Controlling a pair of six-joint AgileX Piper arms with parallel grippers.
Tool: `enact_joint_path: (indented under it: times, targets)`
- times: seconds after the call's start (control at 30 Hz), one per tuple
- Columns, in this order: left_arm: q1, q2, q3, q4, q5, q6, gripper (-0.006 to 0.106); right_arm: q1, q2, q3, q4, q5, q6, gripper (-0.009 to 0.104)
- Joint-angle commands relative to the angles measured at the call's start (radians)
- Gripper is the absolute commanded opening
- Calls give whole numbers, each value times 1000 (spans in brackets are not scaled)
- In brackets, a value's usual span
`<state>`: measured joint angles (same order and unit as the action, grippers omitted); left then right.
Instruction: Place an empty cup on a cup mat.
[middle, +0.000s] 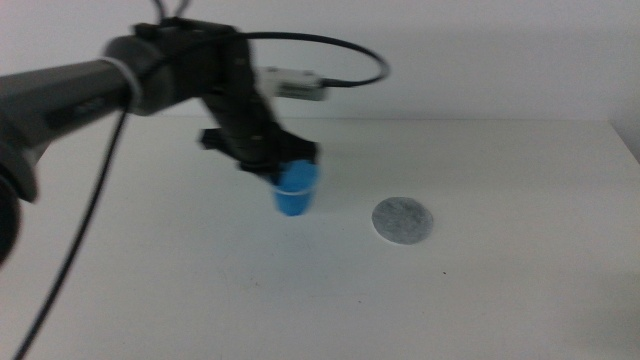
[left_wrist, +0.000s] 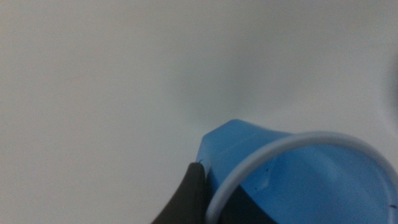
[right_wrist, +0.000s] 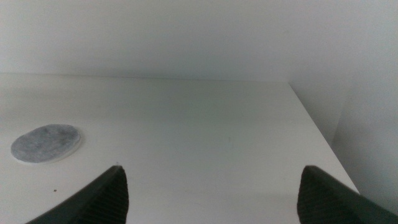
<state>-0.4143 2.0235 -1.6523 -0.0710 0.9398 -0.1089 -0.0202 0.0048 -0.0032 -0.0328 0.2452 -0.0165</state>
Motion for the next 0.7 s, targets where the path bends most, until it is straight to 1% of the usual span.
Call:
enact_joint_path:
  times: [0.0,0.1,0.27,0.37,0.53,0.67]
  targets:
    - [-80,-1,-39,-13,-2,-35,-2,2,-5,3,-5,-6,-4,93]
    - [-162,40,-128,16,19,-79,-2,2,-5,3,-5,-6,-4,93]
    - [-235,160,-320,19,96,-87,-2,2,-5,3,-5,-6,-4,93]
    - [-252,236,-431,11,146,-104,-2,2,-5,3,-5,-6,-4,93]
    - [-257,333,-551,11,166,-127,-2,2,-5,3,-5,-6,-4,93]
    - [-257,382,-596,-27,169,-125,-2,2,-5,3,-5,-6,-4,93]
